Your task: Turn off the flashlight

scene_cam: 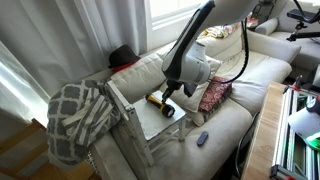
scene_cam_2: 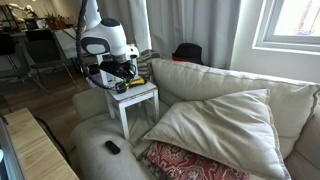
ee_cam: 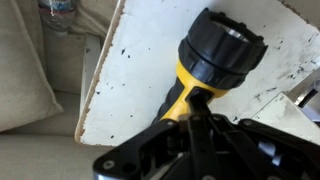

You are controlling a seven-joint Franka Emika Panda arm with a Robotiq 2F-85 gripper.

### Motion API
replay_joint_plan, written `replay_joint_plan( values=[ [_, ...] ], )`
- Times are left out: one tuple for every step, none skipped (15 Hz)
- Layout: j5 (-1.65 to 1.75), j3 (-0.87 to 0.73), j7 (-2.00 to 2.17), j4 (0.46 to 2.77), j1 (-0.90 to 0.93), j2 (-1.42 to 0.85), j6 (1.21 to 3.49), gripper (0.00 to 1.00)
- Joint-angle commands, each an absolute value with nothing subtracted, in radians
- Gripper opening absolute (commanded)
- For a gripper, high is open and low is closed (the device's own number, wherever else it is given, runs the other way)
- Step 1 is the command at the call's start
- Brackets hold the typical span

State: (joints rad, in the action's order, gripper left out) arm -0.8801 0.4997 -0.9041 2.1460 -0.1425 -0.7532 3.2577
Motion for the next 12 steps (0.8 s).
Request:
replay_joint_plan(
  values=[
    [-0.877,0.43,-0.889,2.14,-0.055,-0.792,3.271,0.0],
    [-0.881,0.445,-0.891,2.136,-0.07,-0.786,3.267,0.0],
    [-0.885,0.45,-0.89,2.139,-0.08,-0.772,3.261,0.0],
    [-0.889,0.462,-0.889,2.142,-0.096,-0.763,3.255,0.0],
    [-0.892,0.466,-0.887,2.148,-0.106,-0.752,3.251,0.0],
    [-0.896,0.467,-0.884,2.155,-0.113,-0.74,3.253,0.0],
    [-0.897,0.473,-0.883,2.16,-0.124,-0.732,3.251,0.0],
    [-0.897,0.474,-0.881,2.166,-0.13,-0.724,3.252,0.0],
    [-0.897,0.474,-0.881,2.17,-0.134,-0.718,3.251,0.0],
    [-0.898,0.484,-0.883,2.171,-0.147,-0.717,3.253,0.0],
    [-0.898,0.489,-0.884,2.172,-0.155,-0.716,3.255,0.0],
    [-0.898,0.501,-0.886,2.173,-0.168,-0.714,3.254,0.0]
  ],
)
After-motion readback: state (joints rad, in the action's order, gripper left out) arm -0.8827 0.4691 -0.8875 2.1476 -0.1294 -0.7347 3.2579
